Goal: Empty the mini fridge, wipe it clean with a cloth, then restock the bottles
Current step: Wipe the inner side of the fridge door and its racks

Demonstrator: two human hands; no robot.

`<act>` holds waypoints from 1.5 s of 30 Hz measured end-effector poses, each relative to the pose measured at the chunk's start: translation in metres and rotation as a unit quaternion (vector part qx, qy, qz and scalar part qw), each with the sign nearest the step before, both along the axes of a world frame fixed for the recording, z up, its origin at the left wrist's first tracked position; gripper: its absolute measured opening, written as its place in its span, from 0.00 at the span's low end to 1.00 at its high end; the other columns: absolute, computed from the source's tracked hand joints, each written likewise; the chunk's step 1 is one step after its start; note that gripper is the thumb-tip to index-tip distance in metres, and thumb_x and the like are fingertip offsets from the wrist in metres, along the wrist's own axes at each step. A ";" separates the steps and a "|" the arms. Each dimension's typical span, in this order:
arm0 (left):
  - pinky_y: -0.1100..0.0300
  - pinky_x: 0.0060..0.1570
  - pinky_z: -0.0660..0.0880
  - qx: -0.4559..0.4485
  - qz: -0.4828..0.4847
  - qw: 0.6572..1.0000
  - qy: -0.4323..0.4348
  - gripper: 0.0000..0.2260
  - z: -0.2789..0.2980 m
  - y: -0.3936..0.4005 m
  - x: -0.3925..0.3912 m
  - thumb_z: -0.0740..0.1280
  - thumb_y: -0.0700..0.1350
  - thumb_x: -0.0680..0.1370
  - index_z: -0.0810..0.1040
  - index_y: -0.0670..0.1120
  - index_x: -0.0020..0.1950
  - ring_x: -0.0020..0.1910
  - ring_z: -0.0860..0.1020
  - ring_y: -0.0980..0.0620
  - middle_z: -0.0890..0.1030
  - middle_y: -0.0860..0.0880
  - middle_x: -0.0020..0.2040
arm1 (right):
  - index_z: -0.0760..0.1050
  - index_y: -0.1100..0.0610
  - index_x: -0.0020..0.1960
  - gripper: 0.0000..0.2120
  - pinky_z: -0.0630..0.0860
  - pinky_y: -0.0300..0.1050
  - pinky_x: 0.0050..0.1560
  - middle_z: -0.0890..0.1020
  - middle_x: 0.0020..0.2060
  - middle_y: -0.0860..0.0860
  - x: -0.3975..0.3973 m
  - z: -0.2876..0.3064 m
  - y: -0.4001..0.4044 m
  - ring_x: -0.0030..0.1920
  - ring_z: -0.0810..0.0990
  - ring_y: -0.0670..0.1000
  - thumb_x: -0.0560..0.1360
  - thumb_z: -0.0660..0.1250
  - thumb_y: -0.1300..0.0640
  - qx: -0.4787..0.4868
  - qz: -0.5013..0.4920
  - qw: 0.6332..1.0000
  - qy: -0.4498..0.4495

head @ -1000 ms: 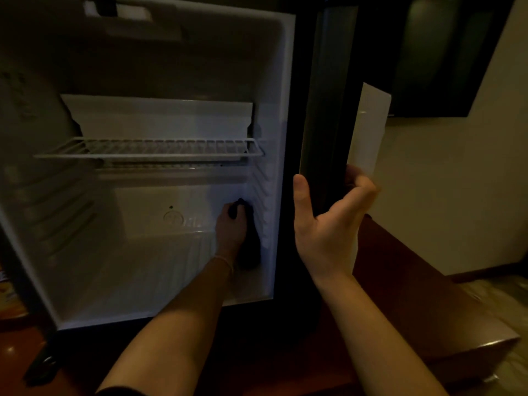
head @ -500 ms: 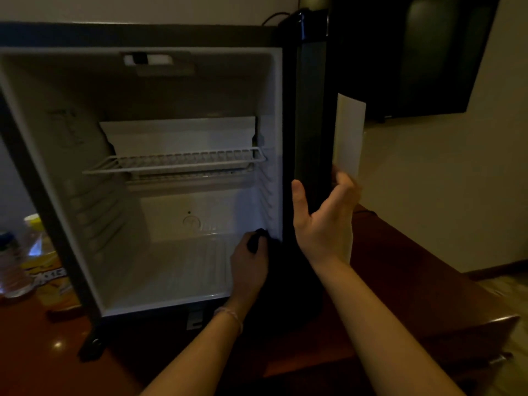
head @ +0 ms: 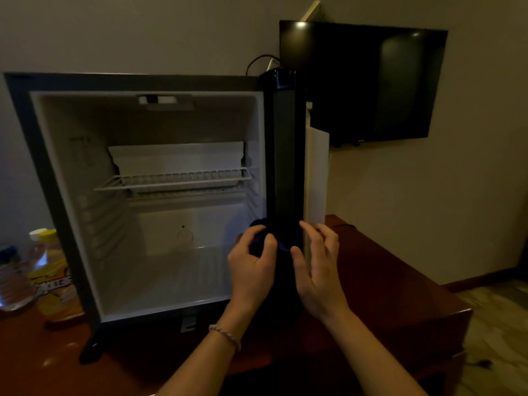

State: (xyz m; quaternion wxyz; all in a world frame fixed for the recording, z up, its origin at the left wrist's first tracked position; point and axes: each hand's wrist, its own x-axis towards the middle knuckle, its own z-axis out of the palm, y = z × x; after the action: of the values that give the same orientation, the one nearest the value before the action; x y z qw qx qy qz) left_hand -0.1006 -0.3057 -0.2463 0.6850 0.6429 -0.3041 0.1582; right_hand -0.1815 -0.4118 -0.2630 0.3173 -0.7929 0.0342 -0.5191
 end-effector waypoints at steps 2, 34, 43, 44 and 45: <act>0.60 0.47 0.78 -0.064 -0.041 0.997 0.026 0.06 0.014 0.002 -0.010 0.66 0.52 0.76 0.79 0.58 0.53 0.48 0.81 0.53 0.82 0.50 0.50 | 0.59 0.36 0.74 0.23 0.69 0.48 0.70 0.59 0.72 0.43 -0.010 0.008 0.007 0.72 0.63 0.47 0.80 0.51 0.34 -0.001 0.066 0.998 0.002; 0.50 0.66 0.59 0.110 0.176 0.919 -0.336 0.39 0.216 -0.053 0.049 0.67 0.65 0.72 0.60 0.49 0.77 0.73 0.59 0.48 0.64 0.49 0.74 | 0.74 0.53 0.70 0.20 0.69 0.46 0.63 0.68 0.67 0.62 0.022 0.154 -0.076 0.64 0.69 0.61 0.80 0.62 0.47 -0.219 -0.215 0.939 -0.155; 0.46 0.75 0.59 -0.014 0.040 0.960 -0.276 0.46 0.193 -0.070 0.052 0.76 0.52 0.72 0.51 0.50 0.81 0.76 0.54 0.51 0.55 0.50 0.80 | 0.71 0.47 0.72 0.25 0.74 0.52 0.59 0.63 0.74 0.57 0.032 0.154 -0.072 0.67 0.66 0.61 0.81 0.55 0.37 -0.225 -0.247 0.936 -0.114; 0.45 0.75 0.59 -0.025 0.041 0.962 -0.270 0.46 0.190 -0.071 0.051 0.76 0.52 0.72 0.50 0.50 0.81 0.76 0.54 0.51 0.55 0.50 0.80 | 0.72 0.48 0.71 0.24 0.75 0.53 0.57 0.64 0.74 0.57 0.033 0.154 -0.071 0.66 0.67 0.61 0.81 0.56 0.38 -0.226 -0.254 0.933 -0.113; 0.48 0.74 0.60 -0.038 0.046 0.964 -0.260 0.46 0.187 -0.072 0.050 0.76 0.53 0.72 0.50 0.50 0.81 0.75 0.55 0.51 0.55 0.49 0.79 | 0.74 0.48 0.70 0.23 0.76 0.53 0.55 0.65 0.73 0.57 0.034 0.154 -0.071 0.65 0.68 0.61 0.81 0.57 0.39 -0.228 -0.260 0.932 -0.113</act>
State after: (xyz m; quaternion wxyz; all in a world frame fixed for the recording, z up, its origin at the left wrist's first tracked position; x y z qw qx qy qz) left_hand -0.0508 -0.3776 -0.0591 0.5980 0.5665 -0.4357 0.3629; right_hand -0.1478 -0.4826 -0.1090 -0.0161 -0.7434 0.0834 -0.6634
